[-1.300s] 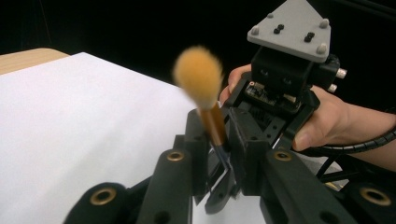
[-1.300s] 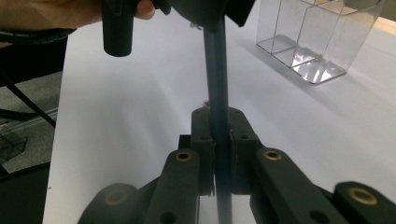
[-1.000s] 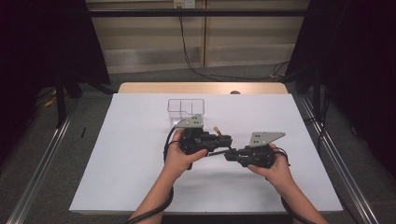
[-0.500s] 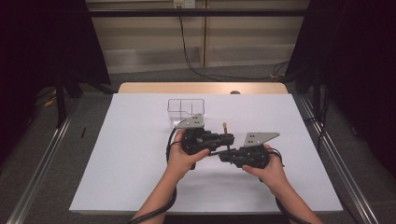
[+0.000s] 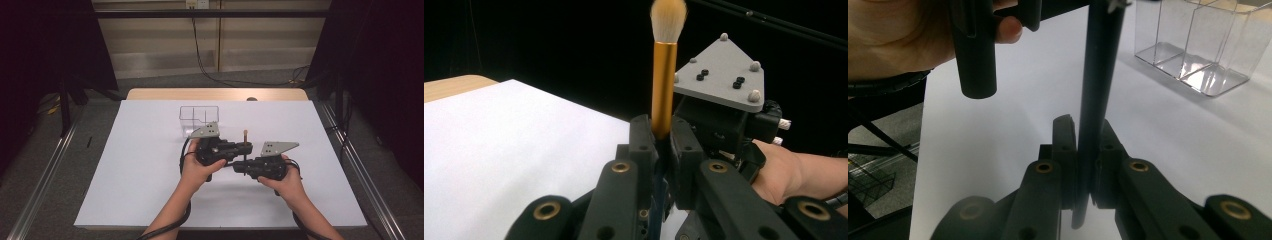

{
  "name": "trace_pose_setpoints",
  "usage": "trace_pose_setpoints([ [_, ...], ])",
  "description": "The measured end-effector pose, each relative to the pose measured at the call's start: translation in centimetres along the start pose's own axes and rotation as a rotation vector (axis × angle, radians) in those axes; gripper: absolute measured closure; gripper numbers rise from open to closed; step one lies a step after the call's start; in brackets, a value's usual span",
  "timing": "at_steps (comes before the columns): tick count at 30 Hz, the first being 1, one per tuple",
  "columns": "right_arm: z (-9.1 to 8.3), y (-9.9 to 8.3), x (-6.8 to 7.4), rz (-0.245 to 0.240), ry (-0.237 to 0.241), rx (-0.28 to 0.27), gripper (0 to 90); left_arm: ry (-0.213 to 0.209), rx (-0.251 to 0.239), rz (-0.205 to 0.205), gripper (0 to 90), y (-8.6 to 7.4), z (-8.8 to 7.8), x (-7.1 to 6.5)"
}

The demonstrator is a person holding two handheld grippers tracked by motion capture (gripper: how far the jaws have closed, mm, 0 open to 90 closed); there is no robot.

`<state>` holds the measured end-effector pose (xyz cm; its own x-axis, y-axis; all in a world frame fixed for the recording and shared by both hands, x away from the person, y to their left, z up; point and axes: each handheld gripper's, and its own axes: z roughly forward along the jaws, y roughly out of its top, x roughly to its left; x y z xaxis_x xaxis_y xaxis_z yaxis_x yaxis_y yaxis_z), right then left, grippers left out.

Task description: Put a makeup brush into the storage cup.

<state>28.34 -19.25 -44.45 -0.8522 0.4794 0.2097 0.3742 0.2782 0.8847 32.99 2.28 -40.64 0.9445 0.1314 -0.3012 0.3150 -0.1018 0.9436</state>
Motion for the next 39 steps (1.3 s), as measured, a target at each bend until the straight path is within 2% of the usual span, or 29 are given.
trace_pose_setpoints([
  [3,-0.2,0.0,0.0,-0.007,-0.008,-0.003,79.7,0.001,-0.004,-0.001,83.2,0.0,-0.1,0.0],
  [10,-0.8,-0.1,-0.2,0.001,-0.015,-0.031,52.0,0.013,-0.014,0.009,83.2,0.4,-0.8,0.0],
  [12,-1.0,-0.1,-0.2,0.002,-0.017,-0.051,46.2,0.015,-0.016,0.011,83.2,0.4,-1.0,0.0],
  [13,-1.0,-0.1,-0.2,0.002,-0.017,-0.051,46.2,0.018,-0.016,0.012,83.2,0.4,-1.1,0.0],
  [14,-1.2,-0.1,-0.3,0.008,-0.018,-0.059,38.0,0.018,-0.017,0.010,83.2,0.4,-1.2,0.0],
  [15,-1.4,-0.1,-0.4,0.008,-0.020,-0.058,35.0,0.021,-0.012,0.012,83.2,0.4,-1.3,0.1],
  [16,-1.4,-0.1,-0.4,0.008,-0.020,-0.058,35.0,0.026,-0.008,0.016,83.2,0.4,-1.3,0.1],
  [17,-1.6,-0.2,-0.5,0.018,-0.022,-0.063,30.6,0.027,-0.006,0.018,83.2,0.4,-1.4,0.1],
  [18,-1.6,-0.2,-0.5,0.018,-0.022,-0.063,30.6,0.028,-0.004,0.017,83.2,0.5,-1.4,0.1],
  [22,-2.4,-0.6,-1.0,0.040,-0.031,-0.066,20.0,0.034,0.003,0.018,83.1,0.5,-1.6,0.2],
  [28,-3.2,-1.3,-1.5,0.051,-0.050,-0.065,12.7,0.053,0.017,0.022,83.0,0.4,-2.1,0.4],
  [39,-5.0,-2.2,-1.9,0.008,-0.079,-0.063,5.2,0.079,0.026,0.029,83.0,0.4,-2.8,0.4],
])
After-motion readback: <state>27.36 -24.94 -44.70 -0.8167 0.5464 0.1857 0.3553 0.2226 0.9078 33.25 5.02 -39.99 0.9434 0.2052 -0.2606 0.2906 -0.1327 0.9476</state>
